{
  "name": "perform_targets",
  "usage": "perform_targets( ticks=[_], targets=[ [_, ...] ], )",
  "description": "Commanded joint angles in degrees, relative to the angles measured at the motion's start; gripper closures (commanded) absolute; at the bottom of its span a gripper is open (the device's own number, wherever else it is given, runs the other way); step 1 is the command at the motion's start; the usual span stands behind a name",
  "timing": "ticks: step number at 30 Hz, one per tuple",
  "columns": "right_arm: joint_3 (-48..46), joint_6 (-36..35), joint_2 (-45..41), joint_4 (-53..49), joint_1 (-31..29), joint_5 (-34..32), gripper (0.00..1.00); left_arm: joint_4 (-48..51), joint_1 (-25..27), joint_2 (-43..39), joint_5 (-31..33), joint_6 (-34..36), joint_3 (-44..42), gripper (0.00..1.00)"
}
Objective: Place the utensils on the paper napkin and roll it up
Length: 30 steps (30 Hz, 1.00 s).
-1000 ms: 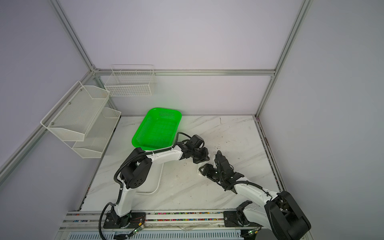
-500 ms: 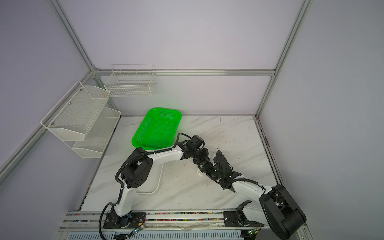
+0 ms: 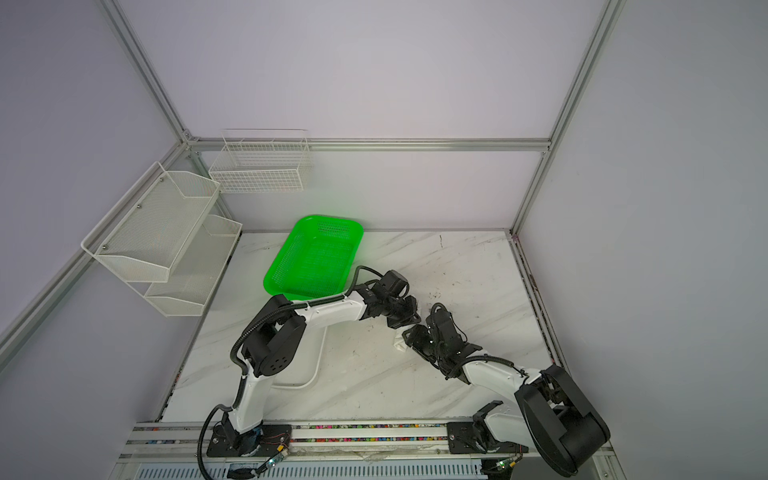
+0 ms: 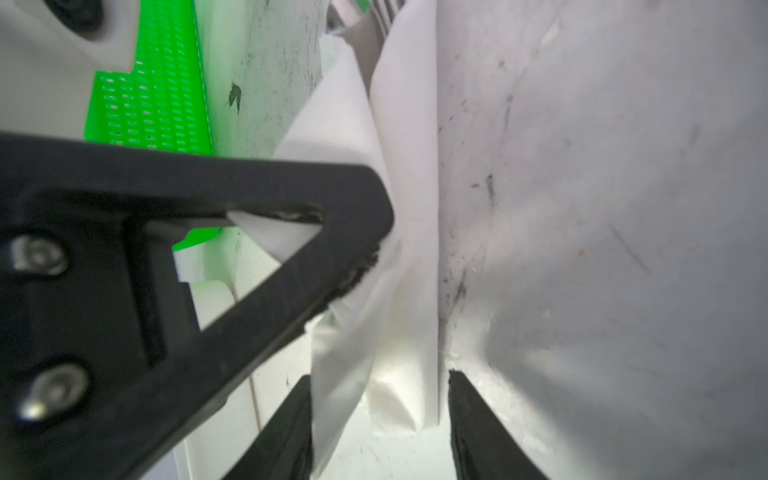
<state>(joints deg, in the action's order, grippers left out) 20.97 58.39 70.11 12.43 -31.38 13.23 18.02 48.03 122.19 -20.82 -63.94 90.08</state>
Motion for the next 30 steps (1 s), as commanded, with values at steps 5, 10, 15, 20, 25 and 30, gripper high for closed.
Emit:
perform_targets(
  ticks=[5,10,15,20,25,30],
  targets=[
    [-2.22,0.90,-3.28,-1.64,0.25,-0.20,0.60,-2.10,-0.07,-0.17,-1.74,-0.74,3.45,1.00],
    [-1.64,1.87,-3.99,3.74,0.25,3.20,0.50,-2.79,-0.07,0.06,-2.25,-1.31,3.26,1.00],
    [-0.70,2.47,-1.91,6.29,0.25,4.19,0.39,-3.39,-0.04,0.07,-2.73,-1.71,3.08,1.00],
    [2.69,1.70,2.04,-2.13,0.26,-1.95,0.33,-3.76,-0.04,0.16,-3.04,-1.98,3.00,1.00],
    [2.50,1.49,3.89,-1.99,0.26,-3.06,0.31,-4.13,-0.06,0.10,-3.11,-2.22,2.73,1.00],
    [0.82,0.26,4.74,-2.05,0.24,-3.82,0.33,-4.52,-0.04,0.23,-3.35,-2.50,2.82,1.00]
  ],
)
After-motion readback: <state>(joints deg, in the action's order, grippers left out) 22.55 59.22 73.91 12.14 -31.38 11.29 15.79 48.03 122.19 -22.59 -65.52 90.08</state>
